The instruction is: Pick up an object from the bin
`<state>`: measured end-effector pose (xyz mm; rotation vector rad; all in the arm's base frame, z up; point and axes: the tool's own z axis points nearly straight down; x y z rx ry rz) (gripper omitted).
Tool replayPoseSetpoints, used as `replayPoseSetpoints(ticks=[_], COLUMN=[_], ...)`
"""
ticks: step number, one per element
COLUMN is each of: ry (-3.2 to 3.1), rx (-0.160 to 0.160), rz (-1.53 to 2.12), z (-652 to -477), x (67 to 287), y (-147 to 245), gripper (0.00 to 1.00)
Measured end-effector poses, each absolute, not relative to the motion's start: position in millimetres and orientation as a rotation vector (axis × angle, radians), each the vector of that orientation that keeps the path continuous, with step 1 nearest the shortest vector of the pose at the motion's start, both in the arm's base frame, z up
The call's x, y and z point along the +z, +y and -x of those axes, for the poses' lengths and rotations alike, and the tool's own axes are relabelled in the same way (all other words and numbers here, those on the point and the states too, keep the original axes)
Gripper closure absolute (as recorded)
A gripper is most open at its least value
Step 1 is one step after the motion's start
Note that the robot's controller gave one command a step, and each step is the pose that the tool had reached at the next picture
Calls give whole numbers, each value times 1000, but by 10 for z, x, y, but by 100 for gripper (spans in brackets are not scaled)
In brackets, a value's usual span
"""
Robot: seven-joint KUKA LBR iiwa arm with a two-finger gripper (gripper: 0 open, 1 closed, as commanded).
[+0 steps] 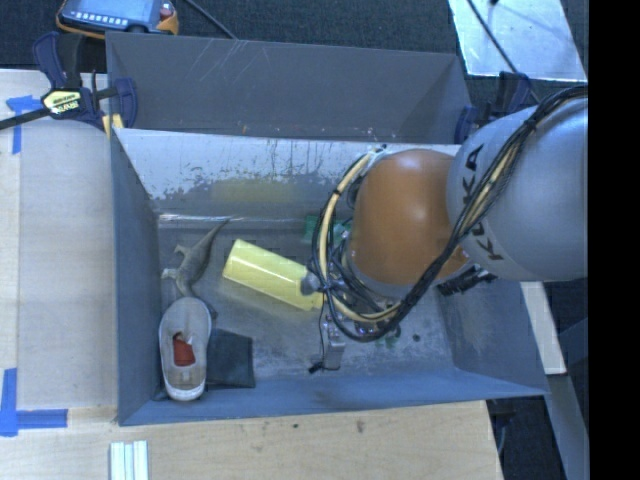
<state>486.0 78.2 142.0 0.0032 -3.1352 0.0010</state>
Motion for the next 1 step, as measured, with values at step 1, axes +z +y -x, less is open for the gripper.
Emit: replayPoseSetpoints(ticks=[1], ry=[-3143], rx=[-1], rz=[0], z=[-4878], x=[1464], y=[779], gripper=[0])
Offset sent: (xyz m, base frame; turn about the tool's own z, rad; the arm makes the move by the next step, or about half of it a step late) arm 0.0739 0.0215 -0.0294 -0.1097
